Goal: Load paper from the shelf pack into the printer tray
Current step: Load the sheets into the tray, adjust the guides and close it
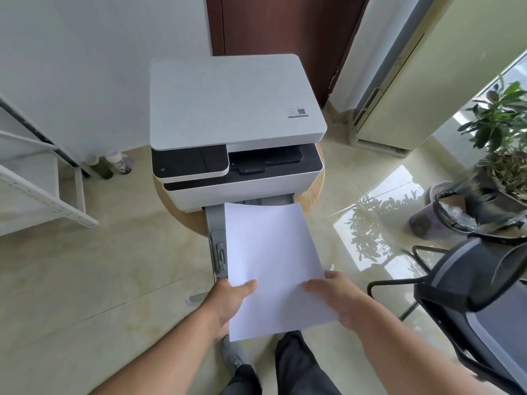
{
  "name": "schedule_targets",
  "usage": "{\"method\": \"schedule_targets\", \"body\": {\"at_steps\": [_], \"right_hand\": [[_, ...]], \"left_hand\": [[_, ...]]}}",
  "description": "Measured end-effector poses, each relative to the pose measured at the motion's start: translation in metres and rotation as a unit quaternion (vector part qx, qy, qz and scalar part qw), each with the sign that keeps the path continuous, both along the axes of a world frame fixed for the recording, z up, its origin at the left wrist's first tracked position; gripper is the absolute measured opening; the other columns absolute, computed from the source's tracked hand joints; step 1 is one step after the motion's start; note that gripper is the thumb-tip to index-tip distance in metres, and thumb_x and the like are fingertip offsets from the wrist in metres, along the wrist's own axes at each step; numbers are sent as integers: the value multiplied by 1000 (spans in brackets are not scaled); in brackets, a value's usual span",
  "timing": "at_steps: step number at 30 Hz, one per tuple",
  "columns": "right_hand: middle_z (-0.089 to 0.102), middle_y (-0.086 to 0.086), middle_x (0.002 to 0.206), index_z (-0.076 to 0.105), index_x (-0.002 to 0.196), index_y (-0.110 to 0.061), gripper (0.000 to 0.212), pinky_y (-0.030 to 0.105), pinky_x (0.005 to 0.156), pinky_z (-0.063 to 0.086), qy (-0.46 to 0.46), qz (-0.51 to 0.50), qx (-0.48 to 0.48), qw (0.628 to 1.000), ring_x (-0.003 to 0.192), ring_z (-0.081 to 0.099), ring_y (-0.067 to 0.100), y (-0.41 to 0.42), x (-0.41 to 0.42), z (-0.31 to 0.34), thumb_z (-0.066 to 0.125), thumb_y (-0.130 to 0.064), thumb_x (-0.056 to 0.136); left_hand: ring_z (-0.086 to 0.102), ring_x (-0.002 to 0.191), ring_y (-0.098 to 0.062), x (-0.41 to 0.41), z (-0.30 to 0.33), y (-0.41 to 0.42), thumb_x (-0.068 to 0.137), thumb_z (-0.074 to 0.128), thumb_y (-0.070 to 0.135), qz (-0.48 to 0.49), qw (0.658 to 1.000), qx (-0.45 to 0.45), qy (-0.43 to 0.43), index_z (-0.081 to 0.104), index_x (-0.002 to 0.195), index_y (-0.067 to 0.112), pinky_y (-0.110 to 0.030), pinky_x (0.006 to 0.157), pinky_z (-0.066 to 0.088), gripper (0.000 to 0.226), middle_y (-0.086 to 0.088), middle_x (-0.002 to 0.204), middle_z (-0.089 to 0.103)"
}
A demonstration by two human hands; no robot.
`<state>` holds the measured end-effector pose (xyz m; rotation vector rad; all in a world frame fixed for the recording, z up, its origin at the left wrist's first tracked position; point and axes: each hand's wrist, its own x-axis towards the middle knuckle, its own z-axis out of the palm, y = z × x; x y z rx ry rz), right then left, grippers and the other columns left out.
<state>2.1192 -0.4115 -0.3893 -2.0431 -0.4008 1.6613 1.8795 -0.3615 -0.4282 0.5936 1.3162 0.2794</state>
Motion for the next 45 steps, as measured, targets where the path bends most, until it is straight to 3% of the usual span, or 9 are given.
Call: {"method": "schedule_targets", "body": {"at_steps": [7,12,15,19,23,34,36,39,45], "right_hand": [[75,20,118,71,111,-5,21,45,88,62,31,-73,-10,997,103,72,35,10,-1,-21,71,-8,90],[73,9,89,70,112,-7,19,34,72,56,136,-222,0,966,76,65,23,-3,-10,-29,69,-15,95],[68,6,90,71,114,-17,24,28,56,43,147,-230,-2,962,66,60,18,-10,-19,-36,72,-25,92],[68,4,82,67,112,-10,16,21,40,37,127,-228,-4,965,51,63,14,-6,-32,-45,65,-8,97],[68,7,74,67,108,-6,11,21,43,53,114,-226,-3,967,50,67,13,4,-41,-54,65,-3,98],[69,17,76,60,110,3,22,21,43,55,86,-221,-23,971,49,68,12,49,-43,-85,71,-10,97],[68,18,84,58,117,2,27,20,42,54,80,-225,-24,971,47,68,11,55,-43,-92,72,-11,97],[69,14,69,62,108,1,21,21,42,54,73,-215,-29,973,51,68,14,64,-42,-100,72,-14,98],[69,10,59,61,107,0,20,22,43,56,55,-214,-58,973,59,70,18,76,-44,-108,71,-15,99]], "left_hand": [[79,86,-28,2,-21,19,98,69,16,35,999,-38,-11,70,113,10,-37,70,60,16,-9,98,81],[77,97,-33,6,-34,29,97,70,17,49,997,-57,-30,70,122,8,-39,76,60,27,-12,108,80],[78,90,-30,9,-36,34,97,70,19,52,995,-69,-40,71,119,6,-34,68,61,26,-14,107,80],[77,94,-36,10,-40,39,95,72,18,77,993,-78,-46,71,120,4,-42,71,63,29,-18,108,79],[77,99,-35,3,-44,39,94,73,18,100,992,-66,-32,70,121,8,-44,80,62,29,-14,109,79],[71,58,-10,-14,-53,35,99,68,24,38,996,-38,76,58,118,10,-22,46,52,26,-10,98,67],[74,63,-13,-13,-56,37,99,67,18,49,996,-36,70,60,116,6,-24,49,55,21,-13,92,70],[78,79,-20,-11,-61,39,100,64,8,73,994,-31,70,62,114,2,-29,62,61,16,-13,84,78],[79,86,-21,-4,-63,45,99,62,0,84,991,-19,102,60,102,5,-32,72,63,6,-15,97,73]]}}
